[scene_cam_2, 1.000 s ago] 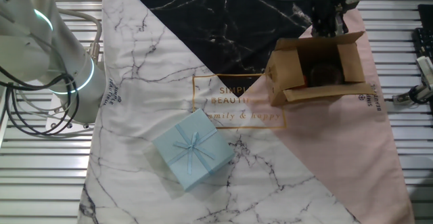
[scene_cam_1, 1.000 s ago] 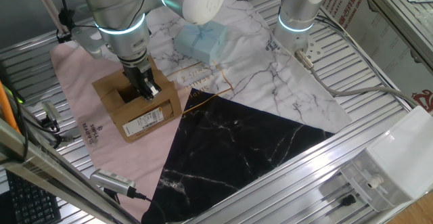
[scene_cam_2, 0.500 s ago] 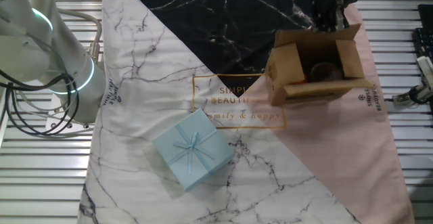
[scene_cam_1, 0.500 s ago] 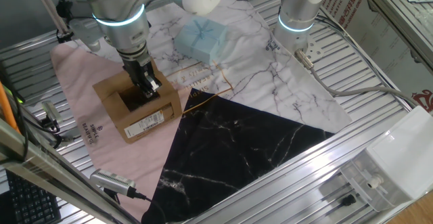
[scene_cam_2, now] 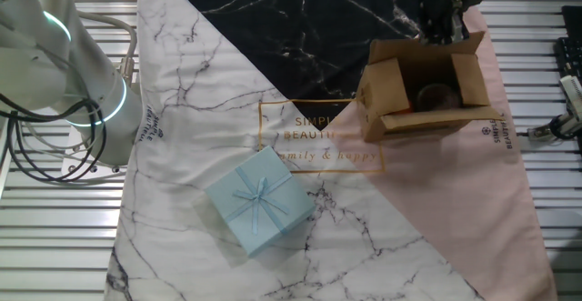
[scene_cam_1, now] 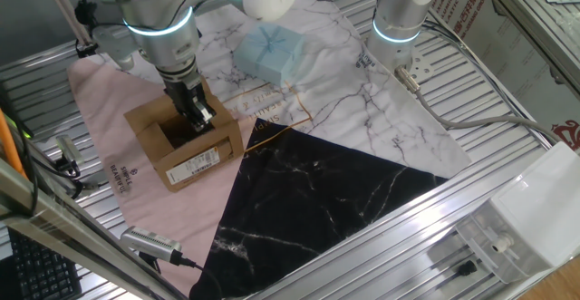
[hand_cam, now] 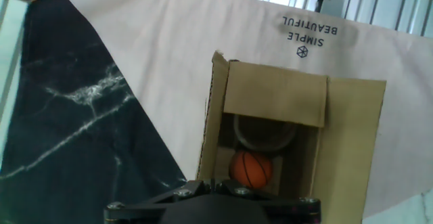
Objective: Cover the box
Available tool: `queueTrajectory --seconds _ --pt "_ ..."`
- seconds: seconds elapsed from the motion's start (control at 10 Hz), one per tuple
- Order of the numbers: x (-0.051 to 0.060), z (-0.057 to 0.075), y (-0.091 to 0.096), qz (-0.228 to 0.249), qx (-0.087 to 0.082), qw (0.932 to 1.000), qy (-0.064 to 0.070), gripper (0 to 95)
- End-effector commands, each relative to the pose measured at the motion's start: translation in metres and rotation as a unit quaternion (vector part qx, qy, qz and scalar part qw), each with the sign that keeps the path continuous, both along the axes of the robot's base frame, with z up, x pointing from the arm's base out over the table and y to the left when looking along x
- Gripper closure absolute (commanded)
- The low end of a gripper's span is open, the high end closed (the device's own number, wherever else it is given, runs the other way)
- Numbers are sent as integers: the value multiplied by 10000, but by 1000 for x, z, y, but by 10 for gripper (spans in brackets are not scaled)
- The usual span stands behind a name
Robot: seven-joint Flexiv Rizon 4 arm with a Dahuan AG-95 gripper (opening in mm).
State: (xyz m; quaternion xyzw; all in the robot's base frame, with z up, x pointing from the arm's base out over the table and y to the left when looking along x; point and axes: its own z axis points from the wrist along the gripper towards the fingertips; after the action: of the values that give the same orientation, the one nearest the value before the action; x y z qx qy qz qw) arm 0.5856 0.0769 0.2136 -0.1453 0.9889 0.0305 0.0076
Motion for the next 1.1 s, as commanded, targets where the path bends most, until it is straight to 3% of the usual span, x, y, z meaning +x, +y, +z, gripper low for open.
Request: queueTrajectory --seconds 0.1,0.2,0.5,1.1 --pt "-8 -8 -4 -1 0 10000 -62 950" --pt "-16 -16 -9 19 21 10000 -76 950" --pt "-30 -24 -19 65 -20 9999 -85 950" --pt "-31 -38 -27 91 55 9999 -105 950"
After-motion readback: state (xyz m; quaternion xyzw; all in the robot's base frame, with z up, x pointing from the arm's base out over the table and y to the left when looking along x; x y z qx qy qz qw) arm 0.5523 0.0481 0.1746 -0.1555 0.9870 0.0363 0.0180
